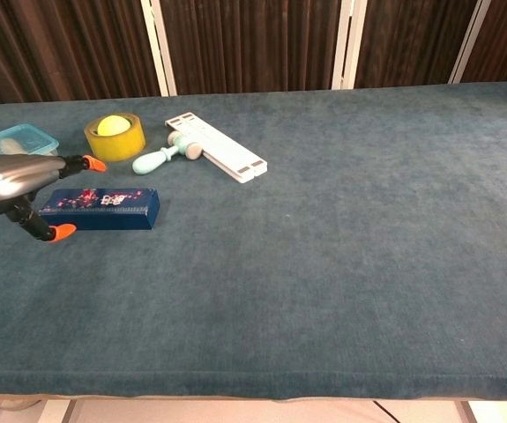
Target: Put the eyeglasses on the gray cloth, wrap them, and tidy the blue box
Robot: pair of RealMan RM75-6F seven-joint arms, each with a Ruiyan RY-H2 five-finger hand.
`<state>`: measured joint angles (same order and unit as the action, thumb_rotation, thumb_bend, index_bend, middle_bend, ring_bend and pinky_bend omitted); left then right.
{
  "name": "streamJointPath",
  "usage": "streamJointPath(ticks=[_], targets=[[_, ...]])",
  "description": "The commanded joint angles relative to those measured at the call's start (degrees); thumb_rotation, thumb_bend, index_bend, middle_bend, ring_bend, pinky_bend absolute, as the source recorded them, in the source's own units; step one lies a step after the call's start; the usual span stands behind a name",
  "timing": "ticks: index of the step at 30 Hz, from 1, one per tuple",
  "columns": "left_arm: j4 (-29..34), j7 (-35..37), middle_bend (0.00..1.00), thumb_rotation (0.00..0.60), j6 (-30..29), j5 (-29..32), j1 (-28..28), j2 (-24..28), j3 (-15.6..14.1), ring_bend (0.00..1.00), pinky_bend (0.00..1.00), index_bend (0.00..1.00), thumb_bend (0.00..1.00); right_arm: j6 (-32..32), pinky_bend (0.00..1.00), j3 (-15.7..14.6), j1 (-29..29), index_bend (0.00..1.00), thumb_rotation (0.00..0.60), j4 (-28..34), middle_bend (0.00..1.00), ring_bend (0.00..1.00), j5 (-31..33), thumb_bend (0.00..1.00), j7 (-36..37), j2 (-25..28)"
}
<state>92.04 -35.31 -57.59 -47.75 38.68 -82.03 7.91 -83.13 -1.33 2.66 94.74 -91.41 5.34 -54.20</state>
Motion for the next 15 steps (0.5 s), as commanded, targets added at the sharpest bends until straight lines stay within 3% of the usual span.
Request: streamJointPath(ticks=[1, 10, 15], targets=[[-4.1, -0.68, 0.0, 0.6, -0.14, 1.04, 1.8, -4.02, 0.53, 0.0, 0.04, 0.0, 0.34, 0.1, 0.0, 0.08, 0.05, 0.0, 0.6, -0.13, 0.0, 0.0, 0.21, 0.25, 0.14, 0.06], [-11.23, 1.07, 0.0, 0.6, -1.26, -1.05, 2.92, -9.01, 1.16, 0.0, 0.04, 0.0, 0.36, 0.58, 0.0, 0.23, 0.21, 0.0, 0.6, -0.12, 0.0, 0.0, 0.83, 0.25, -0.55, -0.12], [-12.79, 0.6, 0.0, 0.6, 0.37, 0.63, 3.59, -9.46, 1.37, 0.0, 0.04, 0.17, 0.39, 0.86, 0.0, 0.35, 0.31, 0.0, 0.6, -0.12, 0.0, 0.0, 1.22, 0.25, -0.79, -0.23]])
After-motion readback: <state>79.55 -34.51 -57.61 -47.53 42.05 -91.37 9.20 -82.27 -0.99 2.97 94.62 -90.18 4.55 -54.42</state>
